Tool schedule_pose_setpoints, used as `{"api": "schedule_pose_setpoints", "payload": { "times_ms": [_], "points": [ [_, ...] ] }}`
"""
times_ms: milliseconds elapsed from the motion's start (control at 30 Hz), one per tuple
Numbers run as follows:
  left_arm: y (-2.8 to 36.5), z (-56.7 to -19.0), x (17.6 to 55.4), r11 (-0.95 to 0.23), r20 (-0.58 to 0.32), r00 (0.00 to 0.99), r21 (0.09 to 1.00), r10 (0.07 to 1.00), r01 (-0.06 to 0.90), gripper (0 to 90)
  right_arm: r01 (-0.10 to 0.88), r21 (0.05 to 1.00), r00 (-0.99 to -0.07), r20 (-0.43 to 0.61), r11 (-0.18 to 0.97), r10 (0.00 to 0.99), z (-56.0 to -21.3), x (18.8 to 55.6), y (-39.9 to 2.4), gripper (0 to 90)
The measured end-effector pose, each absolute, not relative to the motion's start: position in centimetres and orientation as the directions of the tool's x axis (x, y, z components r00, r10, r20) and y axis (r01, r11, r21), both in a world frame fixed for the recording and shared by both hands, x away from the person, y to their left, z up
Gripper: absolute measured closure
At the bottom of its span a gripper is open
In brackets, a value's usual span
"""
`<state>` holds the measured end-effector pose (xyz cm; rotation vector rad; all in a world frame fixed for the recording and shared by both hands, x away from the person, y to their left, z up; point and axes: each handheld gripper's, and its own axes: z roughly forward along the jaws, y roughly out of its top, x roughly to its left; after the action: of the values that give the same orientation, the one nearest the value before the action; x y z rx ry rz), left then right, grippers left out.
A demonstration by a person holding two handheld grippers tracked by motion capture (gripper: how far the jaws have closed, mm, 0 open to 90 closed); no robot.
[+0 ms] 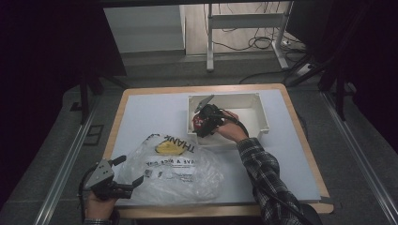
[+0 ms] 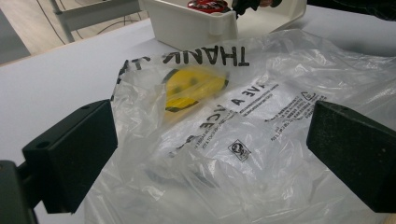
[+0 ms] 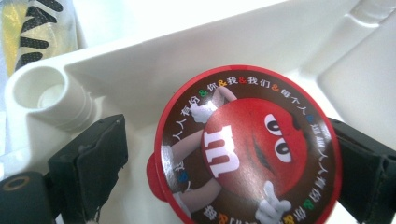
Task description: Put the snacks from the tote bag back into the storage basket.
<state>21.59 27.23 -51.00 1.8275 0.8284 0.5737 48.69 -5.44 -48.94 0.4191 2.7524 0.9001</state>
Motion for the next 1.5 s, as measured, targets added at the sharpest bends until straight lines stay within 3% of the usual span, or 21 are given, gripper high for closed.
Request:
{"api": "schedule_pose_setpoints", "payload": {
  "times_ms": [1500],
  "points": [
    [27.1, -51.0, 21.5, -0.262, 0.021, 0.651, 0.925, 0.759, 0.276, 1.8, 0.184, 0.653, -0.917, -0.156, 0.735, 0.368, -47.2, 46.0, -7.8, 7.0]
  ]
}}
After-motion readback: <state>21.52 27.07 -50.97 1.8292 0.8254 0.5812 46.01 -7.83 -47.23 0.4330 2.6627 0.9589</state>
